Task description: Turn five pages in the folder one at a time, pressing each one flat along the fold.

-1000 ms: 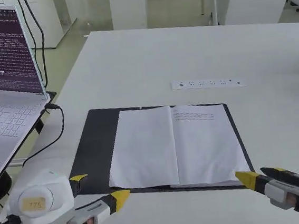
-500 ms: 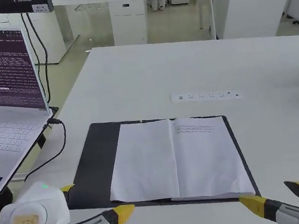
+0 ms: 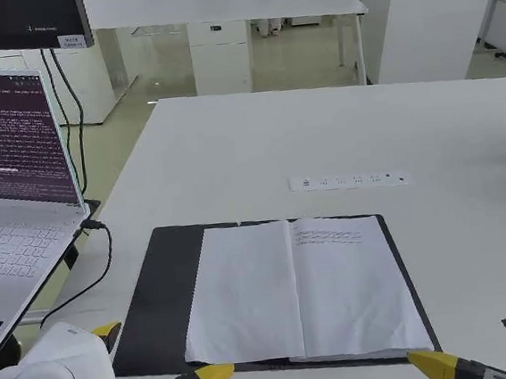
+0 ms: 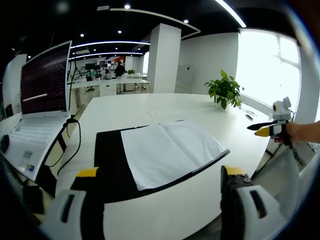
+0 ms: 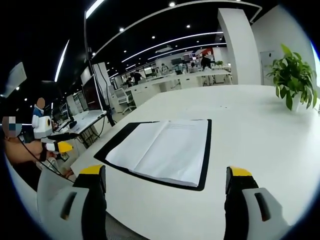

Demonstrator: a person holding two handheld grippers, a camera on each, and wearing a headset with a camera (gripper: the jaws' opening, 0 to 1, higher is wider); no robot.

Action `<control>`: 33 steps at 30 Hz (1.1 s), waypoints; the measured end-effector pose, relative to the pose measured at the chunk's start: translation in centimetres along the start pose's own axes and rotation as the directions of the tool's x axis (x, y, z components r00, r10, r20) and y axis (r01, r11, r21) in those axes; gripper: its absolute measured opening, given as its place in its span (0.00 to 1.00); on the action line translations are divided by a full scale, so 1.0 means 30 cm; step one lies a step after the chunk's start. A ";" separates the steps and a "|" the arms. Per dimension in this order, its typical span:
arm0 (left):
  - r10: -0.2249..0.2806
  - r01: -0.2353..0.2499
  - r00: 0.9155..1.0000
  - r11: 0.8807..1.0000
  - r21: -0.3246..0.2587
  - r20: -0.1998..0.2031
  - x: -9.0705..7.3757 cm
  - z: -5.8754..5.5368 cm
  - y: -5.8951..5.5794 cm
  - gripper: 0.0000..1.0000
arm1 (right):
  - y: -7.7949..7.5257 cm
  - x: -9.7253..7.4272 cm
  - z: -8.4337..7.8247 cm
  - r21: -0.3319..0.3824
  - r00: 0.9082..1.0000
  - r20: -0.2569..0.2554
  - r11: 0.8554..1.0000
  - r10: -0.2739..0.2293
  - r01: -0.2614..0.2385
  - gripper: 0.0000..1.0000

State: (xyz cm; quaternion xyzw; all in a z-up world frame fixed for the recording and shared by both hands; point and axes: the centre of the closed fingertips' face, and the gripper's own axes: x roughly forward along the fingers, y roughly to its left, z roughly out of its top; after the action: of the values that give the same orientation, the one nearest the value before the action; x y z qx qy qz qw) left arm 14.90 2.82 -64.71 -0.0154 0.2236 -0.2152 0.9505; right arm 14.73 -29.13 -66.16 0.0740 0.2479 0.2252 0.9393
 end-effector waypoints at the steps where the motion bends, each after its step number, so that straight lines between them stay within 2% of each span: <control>1: 0.001 -0.001 1.000 1.000 0.004 0.000 0.000 0.000 0.001 0.99 | 0.002 0.000 0.001 0.001 1.000 0.001 1.000 0.001 -0.001 1.00; 12: -0.001 0.001 1.000 1.000 0.010 -0.010 0.004 -0.005 -0.002 0.97 | 0.005 0.003 0.010 0.005 1.000 0.011 1.000 0.007 -0.007 0.99; 17: -0.017 0.018 1.000 1.000 0.012 -0.013 0.031 -0.011 -0.013 0.96 | 0.006 0.007 0.005 0.007 1.000 0.010 1.000 0.013 -0.013 0.98; 21: -0.042 0.043 0.998 0.999 0.032 -0.037 0.090 -0.027 -0.039 0.94 | 0.010 0.008 -0.004 0.022 1.000 0.005 1.000 0.013 -0.013 0.98; 25: -0.088 0.091 0.994 0.994 0.056 -0.059 0.165 -0.040 -0.085 0.92 | 0.015 0.011 -0.022 0.017 1.000 -0.006 1.000 0.015 -0.015 0.97; 27: -0.107 0.111 0.992 0.993 0.049 -0.073 0.199 -0.049 -0.102 0.91 | 0.017 0.011 -0.026 0.016 1.000 -0.009 1.000 0.015 -0.015 0.97; 33: -0.189 0.198 0.976 0.976 0.085 -0.106 0.323 -0.050 -0.205 0.86 | 0.021 0.021 -0.024 0.030 1.000 0.001 1.000 0.005 -0.005 0.95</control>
State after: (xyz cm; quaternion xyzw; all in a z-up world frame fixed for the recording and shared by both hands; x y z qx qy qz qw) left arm 19.59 -6.69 -69.35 0.0187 0.2566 -0.3178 0.9126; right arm 14.62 -28.27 -66.90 0.0886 0.2508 0.2237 0.9377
